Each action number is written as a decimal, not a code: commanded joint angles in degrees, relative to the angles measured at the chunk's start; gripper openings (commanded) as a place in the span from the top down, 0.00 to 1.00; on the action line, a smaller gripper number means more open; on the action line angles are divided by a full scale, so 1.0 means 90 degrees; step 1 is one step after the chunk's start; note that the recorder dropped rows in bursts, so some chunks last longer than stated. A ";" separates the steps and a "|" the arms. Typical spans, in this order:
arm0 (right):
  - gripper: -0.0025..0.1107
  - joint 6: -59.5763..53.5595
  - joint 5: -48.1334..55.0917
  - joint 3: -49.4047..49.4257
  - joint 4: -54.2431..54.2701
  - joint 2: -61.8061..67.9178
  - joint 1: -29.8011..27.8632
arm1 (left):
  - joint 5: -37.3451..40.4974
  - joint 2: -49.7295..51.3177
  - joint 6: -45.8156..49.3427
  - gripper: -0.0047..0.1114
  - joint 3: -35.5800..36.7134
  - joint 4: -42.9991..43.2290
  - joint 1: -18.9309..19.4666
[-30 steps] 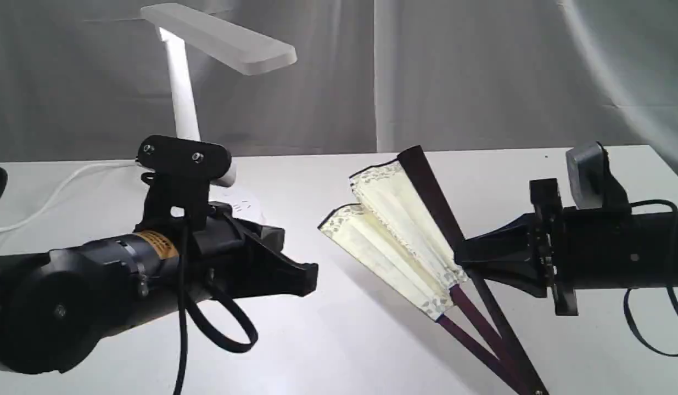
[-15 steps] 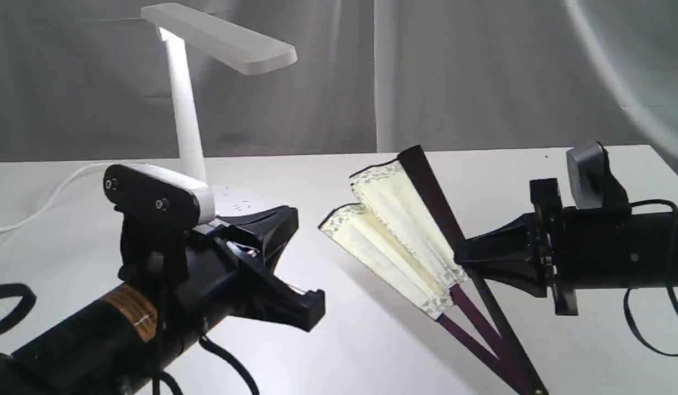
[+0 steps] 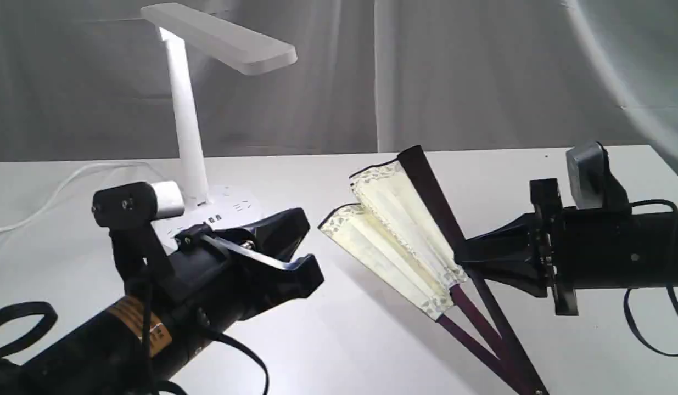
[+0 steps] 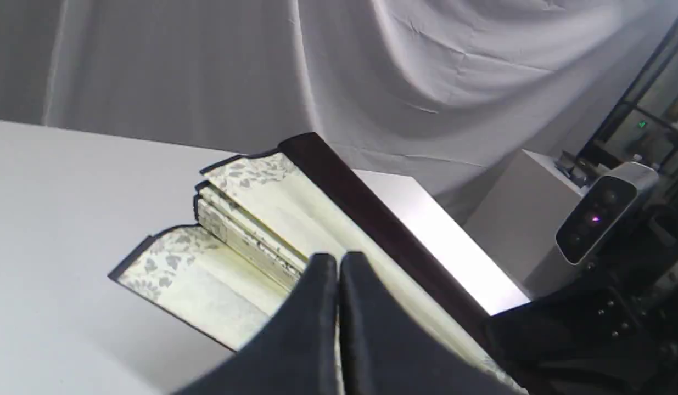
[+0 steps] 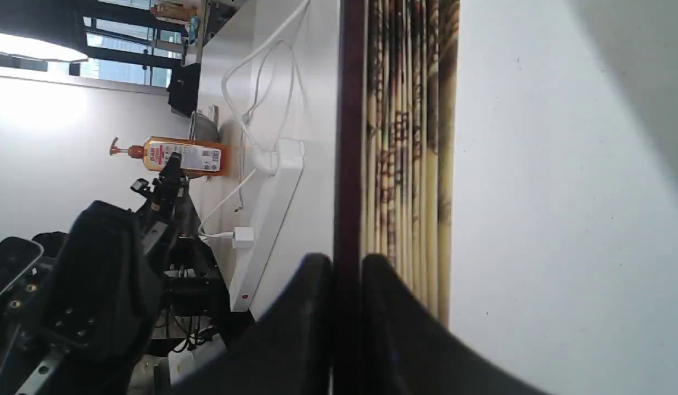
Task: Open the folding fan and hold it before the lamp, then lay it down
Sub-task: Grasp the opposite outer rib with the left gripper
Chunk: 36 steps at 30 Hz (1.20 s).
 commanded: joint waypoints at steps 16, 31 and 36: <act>0.98 -0.0104 0.0094 0.0016 0.0041 -0.0091 -0.0051 | -0.1671 0.1665 -0.3220 0.91 0.0022 -0.0392 -0.0028; 0.98 -0.0137 0.0094 0.0016 0.0040 -0.0091 -0.0051 | -0.2165 0.2640 -0.6018 0.52 -0.0146 0.0123 0.0363; 0.98 -0.0161 0.0094 0.0016 0.0040 -0.0091 -0.0051 | -0.2165 0.2940 -0.6866 0.52 -0.0562 0.1170 0.0891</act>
